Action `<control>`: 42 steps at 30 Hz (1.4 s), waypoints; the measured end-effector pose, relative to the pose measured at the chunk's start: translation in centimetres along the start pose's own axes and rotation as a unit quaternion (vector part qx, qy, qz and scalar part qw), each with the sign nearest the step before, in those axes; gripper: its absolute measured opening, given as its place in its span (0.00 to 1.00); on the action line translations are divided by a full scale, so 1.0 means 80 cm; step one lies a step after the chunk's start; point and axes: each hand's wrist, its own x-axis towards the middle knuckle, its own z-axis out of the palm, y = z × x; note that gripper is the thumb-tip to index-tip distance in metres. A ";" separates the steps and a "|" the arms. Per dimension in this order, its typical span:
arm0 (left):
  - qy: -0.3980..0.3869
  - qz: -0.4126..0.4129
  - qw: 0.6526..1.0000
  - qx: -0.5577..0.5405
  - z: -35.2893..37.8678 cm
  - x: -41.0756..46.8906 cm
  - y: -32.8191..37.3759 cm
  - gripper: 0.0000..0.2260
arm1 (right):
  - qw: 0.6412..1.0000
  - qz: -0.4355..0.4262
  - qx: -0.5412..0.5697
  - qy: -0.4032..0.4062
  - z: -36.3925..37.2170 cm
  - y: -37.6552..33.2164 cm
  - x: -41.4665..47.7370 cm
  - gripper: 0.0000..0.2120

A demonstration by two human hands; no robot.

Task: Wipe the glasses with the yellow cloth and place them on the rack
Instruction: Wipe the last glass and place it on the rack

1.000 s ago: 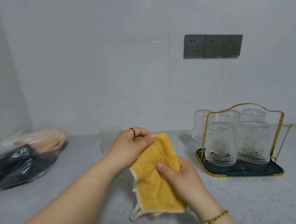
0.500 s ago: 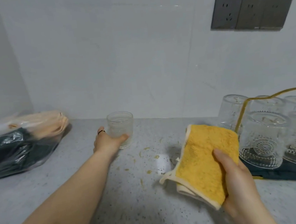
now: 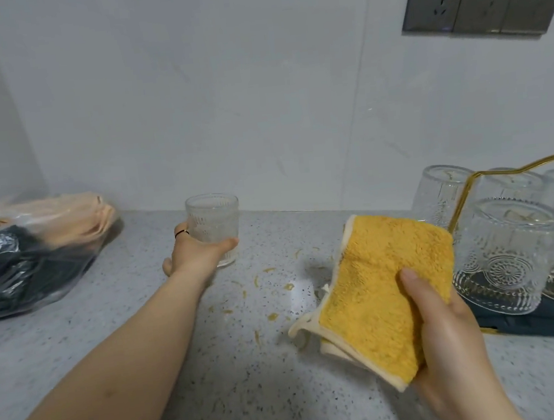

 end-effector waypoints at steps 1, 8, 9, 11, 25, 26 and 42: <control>0.000 -0.001 0.999 -0.047 -0.006 0.000 0.003 0.36 | 1.000 -0.002 0.001 -0.004 0.000 -0.001 -0.001 0.03; -0.113 0.007 0.956 -0.271 -0.070 -0.044 0.050 0.15 | 0.999 -0.012 0.009 -0.038 0.014 -0.004 -0.015 0.08; -0.138 0.009 0.949 -0.285 -0.078 -0.058 0.052 0.14 | 0.999 -0.009 0.006 -0.050 0.017 -0.003 -0.020 0.09; -0.185 0.013 0.930 -0.318 -0.089 -0.090 0.053 0.11 | 0.997 -0.009 -0.006 -0.080 0.022 0.002 -0.029 0.09; -0.222 -0.021 0.886 -0.407 -0.099 -0.193 -0.004 0.31 | 0.892 -0.240 -0.270 -0.272 0.044 0.053 -0.088 0.14; -0.216 -0.017 0.894 -0.392 -0.100 -0.192 -0.006 0.31 | 0.875 -0.264 -0.295 -0.279 0.046 0.060 -0.088 0.17; -0.243 0.023 0.893 -0.378 -0.096 -0.205 -0.006 0.31 | 0.897 -0.253 -0.267 -0.244 0.044 0.050 -0.084 0.12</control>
